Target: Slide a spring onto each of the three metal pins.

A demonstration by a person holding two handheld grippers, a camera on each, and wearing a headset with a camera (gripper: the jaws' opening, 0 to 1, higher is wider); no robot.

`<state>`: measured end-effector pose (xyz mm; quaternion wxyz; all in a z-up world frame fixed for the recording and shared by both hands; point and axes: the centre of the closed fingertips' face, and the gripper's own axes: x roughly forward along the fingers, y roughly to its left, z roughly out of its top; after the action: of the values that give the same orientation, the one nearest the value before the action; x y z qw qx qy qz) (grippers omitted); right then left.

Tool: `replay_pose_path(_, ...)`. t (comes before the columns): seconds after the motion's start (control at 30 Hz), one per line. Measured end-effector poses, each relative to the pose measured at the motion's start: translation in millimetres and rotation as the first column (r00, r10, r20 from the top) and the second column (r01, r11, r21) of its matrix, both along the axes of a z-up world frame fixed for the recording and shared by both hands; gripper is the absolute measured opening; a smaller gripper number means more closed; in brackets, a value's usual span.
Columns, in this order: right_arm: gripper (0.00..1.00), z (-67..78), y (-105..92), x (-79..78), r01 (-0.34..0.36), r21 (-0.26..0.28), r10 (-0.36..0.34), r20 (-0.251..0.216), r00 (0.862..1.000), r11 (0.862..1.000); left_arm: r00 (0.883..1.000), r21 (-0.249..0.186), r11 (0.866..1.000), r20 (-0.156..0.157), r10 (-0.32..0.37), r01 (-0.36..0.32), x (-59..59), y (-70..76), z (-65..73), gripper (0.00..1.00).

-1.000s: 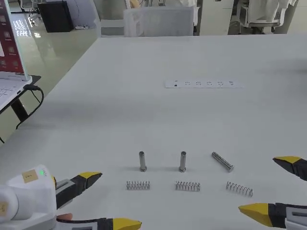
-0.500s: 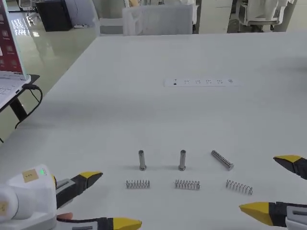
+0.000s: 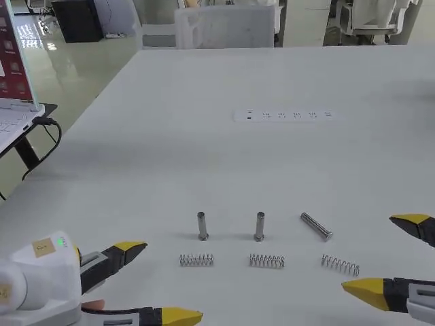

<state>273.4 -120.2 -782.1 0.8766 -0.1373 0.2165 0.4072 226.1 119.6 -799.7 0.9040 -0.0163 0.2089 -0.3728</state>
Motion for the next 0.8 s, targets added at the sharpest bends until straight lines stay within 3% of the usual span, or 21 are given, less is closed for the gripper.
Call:
replay_pose_path(0.3,0.79,12.3,5.9,16.5,-0.010,-0.008,0.010,0.026,1.000,1.000,1.000,-0.001,1.000,0.002,0.002,-0.002,0.2,0.0,0.8,0.88)
replay_pose_path(0.8,0.72,13.2,21.3,48.3,-0.051,-0.066,0.053,0.027,0.998,0.996,1.000,-0.001,1.000,0.002,0.007,-0.007,0.6,1.5,1.0,0.88)
